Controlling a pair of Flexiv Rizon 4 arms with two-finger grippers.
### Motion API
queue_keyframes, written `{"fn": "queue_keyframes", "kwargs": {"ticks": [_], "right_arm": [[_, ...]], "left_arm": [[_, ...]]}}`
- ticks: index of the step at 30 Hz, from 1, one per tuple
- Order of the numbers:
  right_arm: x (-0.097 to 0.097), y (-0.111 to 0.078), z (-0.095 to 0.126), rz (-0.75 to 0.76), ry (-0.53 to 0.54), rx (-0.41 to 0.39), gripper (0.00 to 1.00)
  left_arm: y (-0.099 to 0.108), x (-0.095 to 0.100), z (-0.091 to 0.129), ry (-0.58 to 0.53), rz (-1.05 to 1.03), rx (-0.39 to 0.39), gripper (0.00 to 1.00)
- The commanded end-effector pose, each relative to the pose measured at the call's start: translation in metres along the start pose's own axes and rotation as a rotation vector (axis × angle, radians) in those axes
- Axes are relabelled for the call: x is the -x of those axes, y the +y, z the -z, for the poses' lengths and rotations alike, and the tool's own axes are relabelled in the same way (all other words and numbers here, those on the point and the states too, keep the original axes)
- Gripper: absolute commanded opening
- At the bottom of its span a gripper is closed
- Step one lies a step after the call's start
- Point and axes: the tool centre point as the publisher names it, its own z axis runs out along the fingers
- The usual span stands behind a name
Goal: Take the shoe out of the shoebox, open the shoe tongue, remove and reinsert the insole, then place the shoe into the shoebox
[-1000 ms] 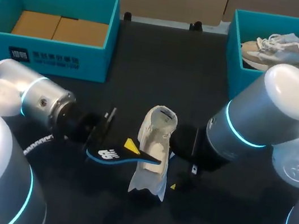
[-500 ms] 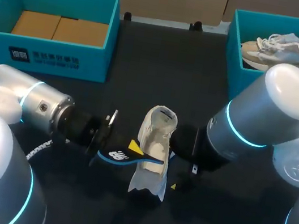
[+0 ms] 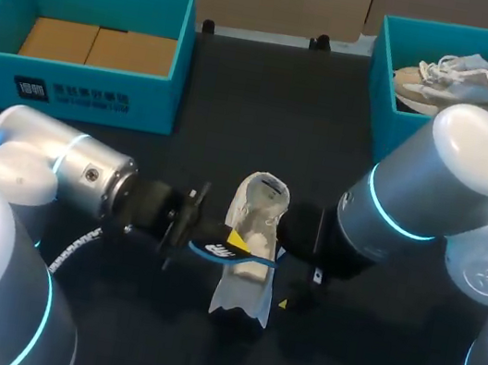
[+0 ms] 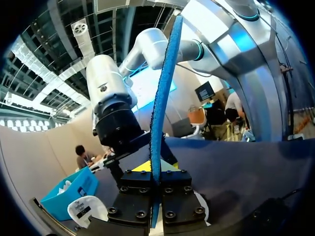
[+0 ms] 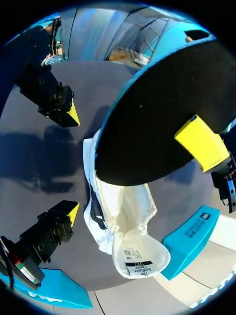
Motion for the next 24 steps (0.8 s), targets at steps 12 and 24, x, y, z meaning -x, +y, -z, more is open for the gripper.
{"fn": "queue_keyframes", "kwargs": {"ticks": [12, 24], "right_arm": [[-0.001, -0.001, -0.001, 0.0, 0.0, 0.003, 1.0], [-0.001, -0.001, -0.001, 0.0, 0.0, 0.003, 1.0]], "left_arm": [[0.016, 0.0, 0.0, -0.028, 0.029, 0.053, 0.0], [0.033, -0.006, 0.002, 0.008, -0.012, 0.097, 0.0]]}}
